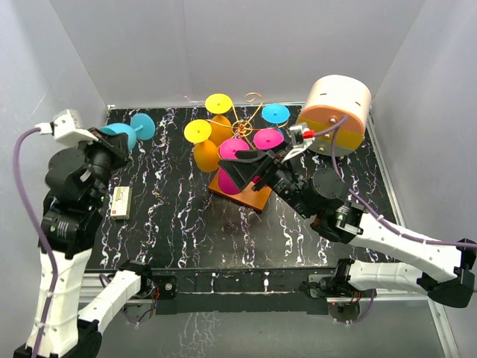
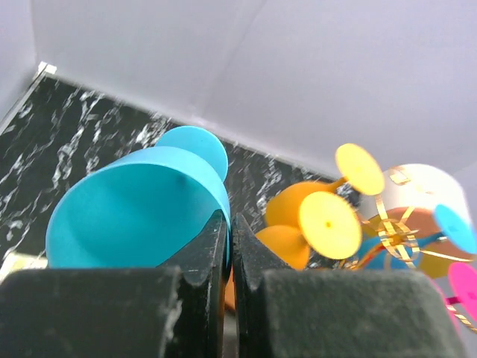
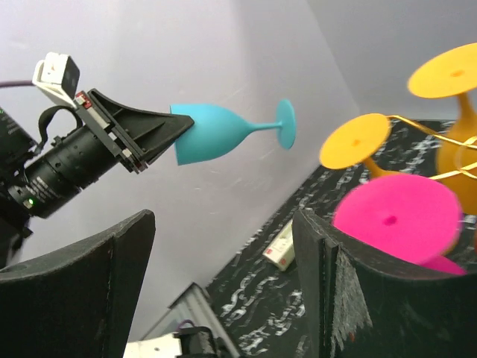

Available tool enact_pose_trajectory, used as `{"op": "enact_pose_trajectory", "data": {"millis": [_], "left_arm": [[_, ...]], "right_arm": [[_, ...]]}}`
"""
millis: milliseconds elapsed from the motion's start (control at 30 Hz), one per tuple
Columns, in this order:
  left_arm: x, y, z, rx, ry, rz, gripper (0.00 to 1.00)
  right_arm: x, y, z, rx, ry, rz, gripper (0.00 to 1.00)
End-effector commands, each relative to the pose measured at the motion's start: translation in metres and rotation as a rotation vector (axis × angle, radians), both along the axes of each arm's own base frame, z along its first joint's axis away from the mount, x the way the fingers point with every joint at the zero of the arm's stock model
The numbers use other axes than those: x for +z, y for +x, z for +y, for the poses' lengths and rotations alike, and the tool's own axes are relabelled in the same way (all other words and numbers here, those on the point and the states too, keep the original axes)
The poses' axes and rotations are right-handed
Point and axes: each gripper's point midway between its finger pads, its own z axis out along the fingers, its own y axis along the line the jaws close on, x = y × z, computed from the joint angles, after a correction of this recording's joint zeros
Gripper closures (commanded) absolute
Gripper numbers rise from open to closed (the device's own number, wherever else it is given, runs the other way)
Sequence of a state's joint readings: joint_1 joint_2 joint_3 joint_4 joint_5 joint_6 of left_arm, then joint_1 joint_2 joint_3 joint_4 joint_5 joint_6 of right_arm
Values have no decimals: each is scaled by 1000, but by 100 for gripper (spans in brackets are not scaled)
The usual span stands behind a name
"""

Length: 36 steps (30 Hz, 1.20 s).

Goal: Place the wine glass upside down on the wine glass rack

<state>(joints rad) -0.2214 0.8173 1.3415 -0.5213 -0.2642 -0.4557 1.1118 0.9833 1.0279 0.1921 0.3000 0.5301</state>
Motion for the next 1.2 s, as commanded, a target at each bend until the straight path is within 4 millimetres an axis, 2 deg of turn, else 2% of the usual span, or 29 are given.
{"op": "enact_pose_trajectory", "data": {"millis": [0,200,333,500,633,733,900,1033,1167], "left_arm": [[57,-9,-11,-82,-11,-231,100],[97,-29,-12,-120,34,-391,100],[125,-48,-21,-186,15,-519,100],[158,-72,-38,-300,-4,-659,100],[176,-88,-53,-401,-12,-738,100],[185,-100,-67,-495,-16,-779,100],[188,-106,-78,-570,-37,-795,100],[188,-108,-86,-626,-49,-798,100],[187,-109,-94,-672,-36,-792,100]], "right_arm": [[58,-18,13,129,181,-32,28],[64,-19,31,202,281,35,28],[73,-16,44,226,316,64,28],[79,2,63,223,402,209,26],[75,23,75,216,458,337,27],[83,32,81,279,509,366,28],[117,24,82,385,596,282,31],[127,29,74,353,649,276,34],[128,48,58,255,759,358,37]]}}
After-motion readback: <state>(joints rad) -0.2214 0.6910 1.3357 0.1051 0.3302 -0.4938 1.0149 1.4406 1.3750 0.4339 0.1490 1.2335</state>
